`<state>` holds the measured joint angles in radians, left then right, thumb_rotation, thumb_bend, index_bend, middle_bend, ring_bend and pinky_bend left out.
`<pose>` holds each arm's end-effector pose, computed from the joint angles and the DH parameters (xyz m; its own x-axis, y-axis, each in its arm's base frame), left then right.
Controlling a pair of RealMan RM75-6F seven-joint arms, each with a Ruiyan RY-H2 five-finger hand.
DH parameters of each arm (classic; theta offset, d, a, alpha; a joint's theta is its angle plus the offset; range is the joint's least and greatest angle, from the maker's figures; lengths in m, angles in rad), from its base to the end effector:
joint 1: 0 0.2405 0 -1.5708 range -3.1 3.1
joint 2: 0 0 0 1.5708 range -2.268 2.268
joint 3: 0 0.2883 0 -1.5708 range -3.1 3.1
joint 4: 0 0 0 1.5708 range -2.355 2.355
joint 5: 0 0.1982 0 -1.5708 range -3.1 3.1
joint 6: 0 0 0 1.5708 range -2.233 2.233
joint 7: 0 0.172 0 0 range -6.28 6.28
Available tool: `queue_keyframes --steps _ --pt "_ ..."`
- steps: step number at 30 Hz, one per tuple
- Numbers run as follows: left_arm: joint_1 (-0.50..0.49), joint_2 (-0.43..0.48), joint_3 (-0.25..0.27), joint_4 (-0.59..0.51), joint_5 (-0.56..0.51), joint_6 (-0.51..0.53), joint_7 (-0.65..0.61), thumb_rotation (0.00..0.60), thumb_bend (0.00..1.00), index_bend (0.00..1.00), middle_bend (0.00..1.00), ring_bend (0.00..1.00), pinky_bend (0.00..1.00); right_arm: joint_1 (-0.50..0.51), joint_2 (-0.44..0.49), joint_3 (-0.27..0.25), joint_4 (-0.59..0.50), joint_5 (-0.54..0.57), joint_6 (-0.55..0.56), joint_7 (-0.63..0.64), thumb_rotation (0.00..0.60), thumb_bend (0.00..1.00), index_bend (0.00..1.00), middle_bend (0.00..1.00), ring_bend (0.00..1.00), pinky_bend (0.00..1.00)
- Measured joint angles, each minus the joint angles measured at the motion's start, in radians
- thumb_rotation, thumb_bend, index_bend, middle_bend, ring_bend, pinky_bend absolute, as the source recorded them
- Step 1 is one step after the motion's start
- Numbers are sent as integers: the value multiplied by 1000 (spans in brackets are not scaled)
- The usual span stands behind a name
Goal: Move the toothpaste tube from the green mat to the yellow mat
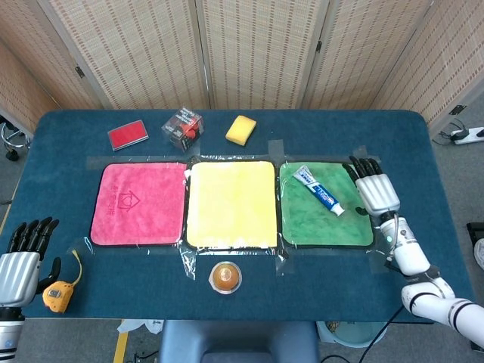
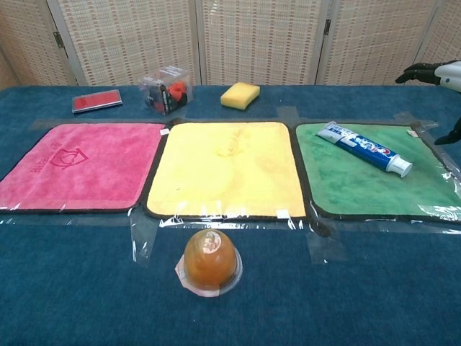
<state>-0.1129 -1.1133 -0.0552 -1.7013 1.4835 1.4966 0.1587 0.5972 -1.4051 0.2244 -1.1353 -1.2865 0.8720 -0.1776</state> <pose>-0.3136 0.2190 0.1816 0.4614 -0.0205 0.8870 0.8867 -0.0242 -0.4618 -0.2976 -0.4226 0.0885 0.6390 -0.1556 0.7533 -0.7681 -0.1816 0.6141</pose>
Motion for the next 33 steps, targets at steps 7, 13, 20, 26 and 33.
queue_keyframes --steps 7,13,20,26,33 --pt "-1 -2 -1 -4 -5 -6 4 600 551 104 95 90 34 68 -92 1 156 30 -55 -31 600 152 14 0 0 0" --pt "-2 -1 -2 -7 -6 -8 9 600 550 104 95 91 35 113 -159 2 259 62 -101 -46 600 151 12 0 0 0" --pt "3 2 0 -9 -9 -5 8 600 551 104 94 91 35 155 -219 -1 349 80 -138 -65 600 151 8 0 0 0" --pt "7 3 2 -11 -16 -8 12 600 550 104 95 92 34 185 -264 1 428 98 -169 -80 600 151 8 0 0 0" --pt "7 6 6 -20 -12 -10 21 600 551 104 94 92 35 212 -320 -5 509 106 -211 -77 600 151 8 0 0 0"
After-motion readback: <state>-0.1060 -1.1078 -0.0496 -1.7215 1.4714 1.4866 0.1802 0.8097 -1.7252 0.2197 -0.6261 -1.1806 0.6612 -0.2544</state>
